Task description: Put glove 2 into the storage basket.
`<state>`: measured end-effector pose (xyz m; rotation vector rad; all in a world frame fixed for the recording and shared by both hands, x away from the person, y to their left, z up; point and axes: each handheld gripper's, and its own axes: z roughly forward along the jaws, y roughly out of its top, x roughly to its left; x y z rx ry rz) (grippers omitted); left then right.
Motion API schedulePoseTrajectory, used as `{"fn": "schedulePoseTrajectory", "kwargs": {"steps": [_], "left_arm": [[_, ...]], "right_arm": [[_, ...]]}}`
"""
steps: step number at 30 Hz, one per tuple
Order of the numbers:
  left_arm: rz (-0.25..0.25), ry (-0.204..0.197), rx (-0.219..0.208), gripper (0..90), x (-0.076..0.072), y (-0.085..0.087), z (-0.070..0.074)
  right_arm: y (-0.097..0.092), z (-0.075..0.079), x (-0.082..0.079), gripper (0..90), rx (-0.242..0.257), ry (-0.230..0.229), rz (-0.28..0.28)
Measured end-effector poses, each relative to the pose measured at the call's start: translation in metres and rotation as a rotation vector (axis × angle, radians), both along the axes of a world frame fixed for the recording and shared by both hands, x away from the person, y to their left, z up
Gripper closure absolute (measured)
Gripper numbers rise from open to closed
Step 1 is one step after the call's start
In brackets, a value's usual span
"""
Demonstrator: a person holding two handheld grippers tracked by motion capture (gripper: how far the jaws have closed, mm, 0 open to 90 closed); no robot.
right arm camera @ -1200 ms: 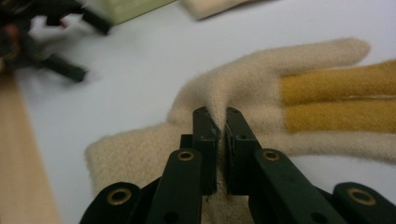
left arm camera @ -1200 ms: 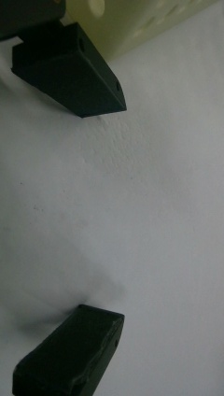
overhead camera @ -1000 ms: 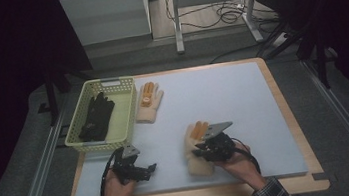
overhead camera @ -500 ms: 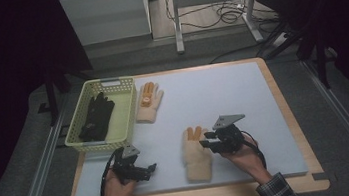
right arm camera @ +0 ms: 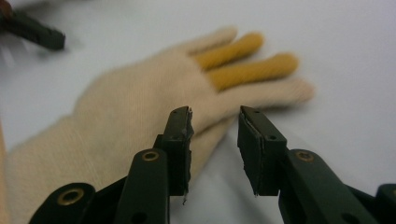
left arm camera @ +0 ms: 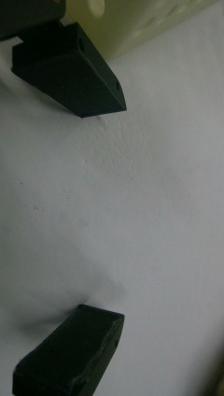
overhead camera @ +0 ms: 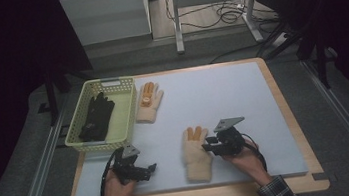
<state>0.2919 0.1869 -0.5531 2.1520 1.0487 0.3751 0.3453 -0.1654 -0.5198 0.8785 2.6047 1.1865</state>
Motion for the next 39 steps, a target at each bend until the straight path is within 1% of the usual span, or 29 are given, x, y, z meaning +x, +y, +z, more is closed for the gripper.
{"fn": "schedulePoseTrajectory", "kwargs": {"steps": [1, 2, 3, 4, 5, 6, 7, 8, 9, 10, 11, 12, 13, 14, 16, 18, 21, 24, 28, 32, 33, 34, 35, 39], "left_arm": [[0.0, 0.0, 0.0, 2.6, 0.0, 0.0, 0.0], [0.0, 0.0, 0.0, 2.6, 0.0, 0.0, 0.0], [0.0, 0.0, 0.0, 2.6, 0.0, 0.0, 0.0], [0.0, 0.0, 0.0, 2.6, 0.0, 0.0, 0.0], [0.0, 0.0, 0.0, 2.6, 0.0, 0.0, 0.0], [0.0, 0.0, 0.0, 2.6, 0.0, 0.0, 0.0], [0.0, 0.0, 0.0, 2.6, 0.0, 0.0, 0.0], [0.0, 0.0, 0.0, 2.6, 0.0, 0.0, 0.0], [0.0, 0.0, 0.0, 2.6, 0.0, 0.0, 0.0], [0.0, 0.0, 0.0, 2.6, 0.0, 0.0, 0.0], [0.0, 0.0, 0.0, 2.6, 0.0, 0.0, 0.0], [0.0, 0.0, 0.0, 2.6, 0.0, 0.0, 0.0], [0.0, 0.0, 0.0, 2.6, 0.0, 0.0, 0.0], [0.0, 0.0, 0.0, 2.6, 0.0, 0.0, 0.0], [0.0, 0.0, 0.0, 2.6, 0.0, 0.0, 0.0], [0.0, 0.001, 0.0, 2.6, 0.0, 0.0, 0.0], [0.0, 0.0, 0.0, 2.6, 0.0, 0.0, 0.0], [0.0, 0.0, 0.0, 2.6, 0.0, 0.0, 0.0], [0.0, 0.0, 0.0, 2.6, 0.0, 0.0, 0.0], [-0.001, 0.0, 0.002, 2.6, 0.0, 0.0, 0.0], [-0.001, 0.0, 0.002, 2.6, 0.0, 0.0, 0.0], [-0.001, 0.0, 0.002, 2.7, 0.0, 0.0, 0.0], [-0.001, 0.0, 0.001, 2.7, 0.0, 0.0, 0.0], [0.0, 0.0, 0.0, 2.6, 0.0, 0.0, 0.0]], "right_arm": [[0.002, -0.005, -0.001, 65.7, -0.015, 0.004, 0.005], [0.005, -0.009, -0.001, 70.9, -0.025, 0.009, 0.008], [0.006, -0.011, -0.002, 84.0, -0.002, 0.008, 0.015], [0.007, -0.011, -0.003, 86.2, 0.007, 0.018, 0.013], [0.008, -0.009, -0.005, 87.1, -0.009, 0.006, 0.003], [0.01, -0.005, -0.008, 87.2, -0.024, -0.025, -0.002], [0.01, 0.001, -0.011, 87.1, -0.02, -0.057, -0.007], [0.008, 0.009, -0.016, 86.3, -0.001, -0.086, -0.011], [0.006, 0.016, -0.019, 84.5, 0.012, -0.099, -0.022], [0.004, 0.021, -0.021, 78.9, 0.016, -0.113, -0.041], [0.001, 0.024, -0.021, 73.7, 0.01, -0.126, -0.059], [-0.003, 0.025, -0.02, 68.2, -0.011, -0.14, -0.084], [-0.006, 0.024, -0.018, 66.6, -0.019, -0.143, -0.099], [-0.01, 0.023, -0.014, 65.4, -0.011, -0.13, -0.113], [-0.016, 0.022, -0.007, 62.8, 0.023, -0.108, -0.128], [-0.013, 0.022, -0.002, 61.3, 0.026, -0.104, -0.118], [-0.001, 0.023, 0.012, 60.6, 0.026, -0.102, -0.094], [0.018, 0.024, 0.031, 60.3, 0.042, -0.094, -0.063], [0.05, 0.026, 0.057, 60.9, 0.037, -0.105, -0.026], [0.082, 0.027, 0.08, 61.8, 0.03, -0.104, 0.001], [0.09, 0.027, 0.085, 61.9, 0.032, -0.1, 0.006], [0.09, 0.027, 0.085, 61.9, 0.032, -0.1, 0.006], [0.107, 0.025, 0.095, 62.0, 0.028, -0.097, 0.024], [0.136, 0.018, 0.108, 61.5, 0.022, -0.087, 0.057]]}}
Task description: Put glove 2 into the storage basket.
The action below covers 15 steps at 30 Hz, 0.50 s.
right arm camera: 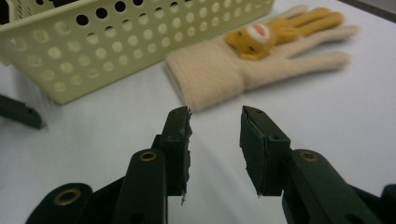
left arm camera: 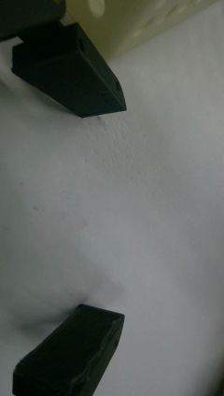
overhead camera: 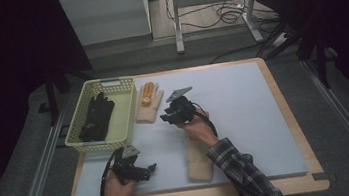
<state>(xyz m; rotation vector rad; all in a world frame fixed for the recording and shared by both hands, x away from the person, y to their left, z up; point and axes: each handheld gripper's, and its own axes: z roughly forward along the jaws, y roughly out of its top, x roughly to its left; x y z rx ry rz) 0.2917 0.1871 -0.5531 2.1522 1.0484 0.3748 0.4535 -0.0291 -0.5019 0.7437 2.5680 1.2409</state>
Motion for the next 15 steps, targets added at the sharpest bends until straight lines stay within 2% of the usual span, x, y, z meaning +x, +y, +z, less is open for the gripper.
{"fn": "schedulePoseTrajectory", "kwargs": {"steps": [7, 11, 13, 15], "left_arm": [[0.0, 0.0, -0.002, 2.6, 0.0, 0.0, 0.0], [0.0, 0.0, -0.002, 2.6, 0.0, 0.0, 0.0], [0.0, 0.0, -0.002, 2.6, 0.0, 0.0, 0.0], [0.0, 0.0, -0.002, 2.6, 0.0, 0.0, 0.0]], "right_arm": [[0.036, -0.02, 0.018, 52.0, -0.012, 0.031, 0.02], [0.051, -0.031, 0.026, 49.8, -0.05, 0.028, 0.009], [0.056, -0.036, 0.028, 60.2, -0.093, 0.027, -0.012], [0.056, -0.035, 0.028, 75.5, -0.104, 0.022, -0.03]]}}
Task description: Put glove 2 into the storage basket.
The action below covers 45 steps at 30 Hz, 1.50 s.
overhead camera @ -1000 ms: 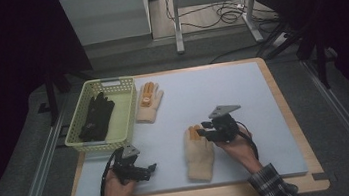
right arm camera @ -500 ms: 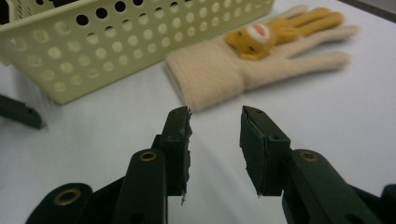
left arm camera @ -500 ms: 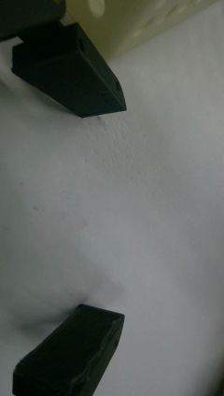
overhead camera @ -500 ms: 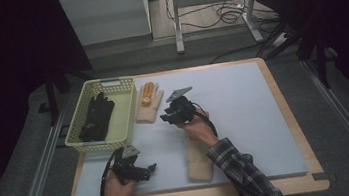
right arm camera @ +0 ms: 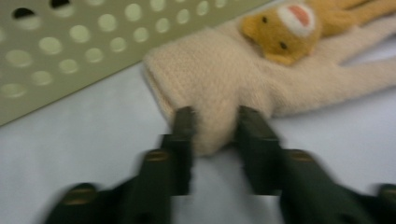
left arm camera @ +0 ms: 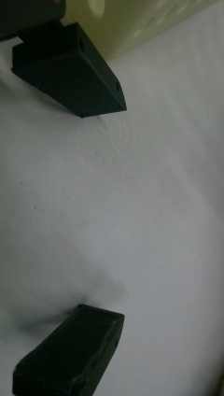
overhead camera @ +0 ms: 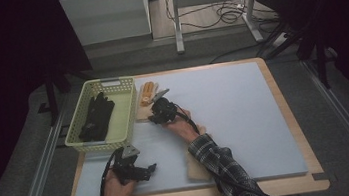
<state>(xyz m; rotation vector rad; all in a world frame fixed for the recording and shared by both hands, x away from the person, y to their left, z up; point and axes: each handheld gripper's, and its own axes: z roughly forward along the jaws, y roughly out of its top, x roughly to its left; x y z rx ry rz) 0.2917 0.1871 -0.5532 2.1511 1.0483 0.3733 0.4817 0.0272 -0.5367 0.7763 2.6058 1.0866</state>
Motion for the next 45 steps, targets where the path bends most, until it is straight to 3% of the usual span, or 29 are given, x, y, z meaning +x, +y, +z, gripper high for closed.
{"fn": "schedulePoseTrajectory", "kwargs": {"steps": [3, 7, 10, 11, 13, 17, 20, 24, 27, 30, 33, 36, 40, 41, 45], "left_arm": [[0.0, 0.0, 0.0, 2.6, 0.0, 0.0, 0.0], [0.0, 0.001, 0.0, 2.6, 0.0, 0.0, 0.0], [0.0, 0.001, 0.002, 2.6, 0.0, 0.0, 0.0], [-0.001, 0.002, 0.002, 2.6, 0.0, 0.0, 0.0], [-0.001, 0.001, 0.003, 2.5, 0.0, 0.0, 0.0], [0.0, 0.001, 0.0, 2.6, 0.0, 0.0, 0.0], [0.0, 0.001, 0.002, 2.6, 0.0, 0.0, 0.0], [0.001, 0.001, -0.001, 2.6, 0.0, 0.0, 0.0], [0.0, 0.0, 0.0, 2.6, 0.0, 0.0, 0.0], [0.0, 0.0, 0.0, 2.6, 0.0, 0.0, 0.0], [0.0, 0.001, 0.001, 2.6, 0.0, 0.0, 0.0], [0.001, 0.001, 0.0, 2.6, 0.0, 0.0, 0.0], [0.0, 0.001, 0.002, 2.6, 0.0, 0.0, 0.0], [0.0, 0.0, 0.002, 2.6, 0.0, 0.0, 0.0], [0.0, 0.0, 0.003, 2.6, 0.0, 0.0, 0.0]], "right_arm": [[-0.003, 0.003, -0.001, 81.4, -0.001, 0.009, -0.004], [-0.017, 0.023, -0.017, 81.6, 0.024, -0.014, 0.012], [-0.027, 0.033, -0.028, 81.0, 0.04, 0.008, 0.033], [-0.036, 0.04, -0.041, 74.7, 0.039, 0.085, 0.079], [-0.043, 0.044, -0.048, 65.5, 0.053, 0.061, 0.089], [-0.045, 0.044, -0.035, 57.6, 0.087, 0.047, 0.06], [-0.034, 0.035, -0.023, 49.3, 0.07, 0.011, 0.057], [-0.016, 0.019, -0.009, 44.5, 0.047, -0.009, 0.068], [-0.008, 0.009, 0.0, 44.6, 0.015, -0.016, 0.081], [-0.005, 0.004, 0.002, 58.5, 0.007, -0.013, 0.09], [-0.005, 0.006, -0.001, 65.3, 0.002, -0.024, 0.077], [-0.008, 0.014, -0.006, 67.0, -0.008, -0.037, 0.077], [-0.015, 0.028, -0.012, 67.0, 0.031, -0.049, 0.08], [-0.021, 0.04, -0.017, 67.0, 0.052, -0.043, 0.077], [-0.033, 0.058, -0.028, 66.9, 0.071, -0.03, 0.072]]}}
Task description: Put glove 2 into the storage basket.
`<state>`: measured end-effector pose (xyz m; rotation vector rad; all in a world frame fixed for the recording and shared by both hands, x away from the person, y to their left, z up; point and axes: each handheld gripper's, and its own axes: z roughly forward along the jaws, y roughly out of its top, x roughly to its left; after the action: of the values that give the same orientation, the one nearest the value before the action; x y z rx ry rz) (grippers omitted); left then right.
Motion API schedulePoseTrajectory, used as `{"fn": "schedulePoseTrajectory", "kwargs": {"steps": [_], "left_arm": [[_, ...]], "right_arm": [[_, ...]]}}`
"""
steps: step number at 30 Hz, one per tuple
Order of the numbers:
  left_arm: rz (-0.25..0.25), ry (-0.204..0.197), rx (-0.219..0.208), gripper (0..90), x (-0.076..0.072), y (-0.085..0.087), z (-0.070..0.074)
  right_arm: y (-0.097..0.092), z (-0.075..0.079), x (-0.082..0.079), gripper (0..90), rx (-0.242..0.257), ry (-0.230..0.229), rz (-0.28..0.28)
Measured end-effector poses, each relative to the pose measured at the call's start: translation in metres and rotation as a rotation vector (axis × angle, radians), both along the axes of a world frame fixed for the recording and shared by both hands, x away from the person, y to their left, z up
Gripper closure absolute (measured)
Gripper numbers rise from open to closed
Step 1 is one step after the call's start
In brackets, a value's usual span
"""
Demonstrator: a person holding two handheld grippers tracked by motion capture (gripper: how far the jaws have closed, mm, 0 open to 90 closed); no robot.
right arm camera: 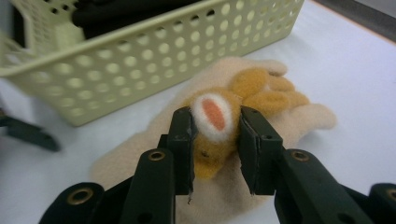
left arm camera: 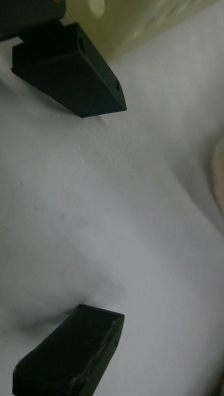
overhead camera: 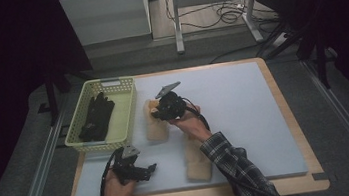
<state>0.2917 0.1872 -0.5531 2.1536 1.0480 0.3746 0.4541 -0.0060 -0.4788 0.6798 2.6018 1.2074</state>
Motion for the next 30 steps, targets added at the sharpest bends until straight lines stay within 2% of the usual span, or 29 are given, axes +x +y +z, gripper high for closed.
{"fn": "schedulePoseTrajectory", "kwargs": {"steps": [7, 12, 18, 25, 27, 30], "left_arm": [[-0.003, 0.0, 0.003, 2.6, 0.0, 0.0, 0.0], [-0.004, 0.0, 0.006, 2.6, 0.0, 0.0, 0.0], [0.001, -0.001, -0.002, 2.6, 0.0, 0.0, 0.0], [0.002, 0.001, -0.003, 2.6, 0.0, 0.0, 0.0], [0.001, 0.001, -0.003, 2.6, 0.0, 0.0, 0.0], [0.002, 0.0, -0.004, 2.6, 0.0, 0.0, 0.0]], "right_arm": [[-0.028, 0.031, -0.027, 66.9, 0.057, -0.001, 0.003], [-0.053, 0.05, -0.052, 66.8, 0.052, -0.009, -0.01], [-0.086, 0.066, -0.086, 66.7, 0.034, -0.015, -0.044], [-0.12, 0.064, -0.125, 66.5, 0.006, 0.0, -0.08], [-0.126, 0.057, -0.131, 66.5, -0.001, 0.009, -0.094], [-0.131, 0.042, -0.133, 66.3, -0.001, 0.047, -0.115]]}}
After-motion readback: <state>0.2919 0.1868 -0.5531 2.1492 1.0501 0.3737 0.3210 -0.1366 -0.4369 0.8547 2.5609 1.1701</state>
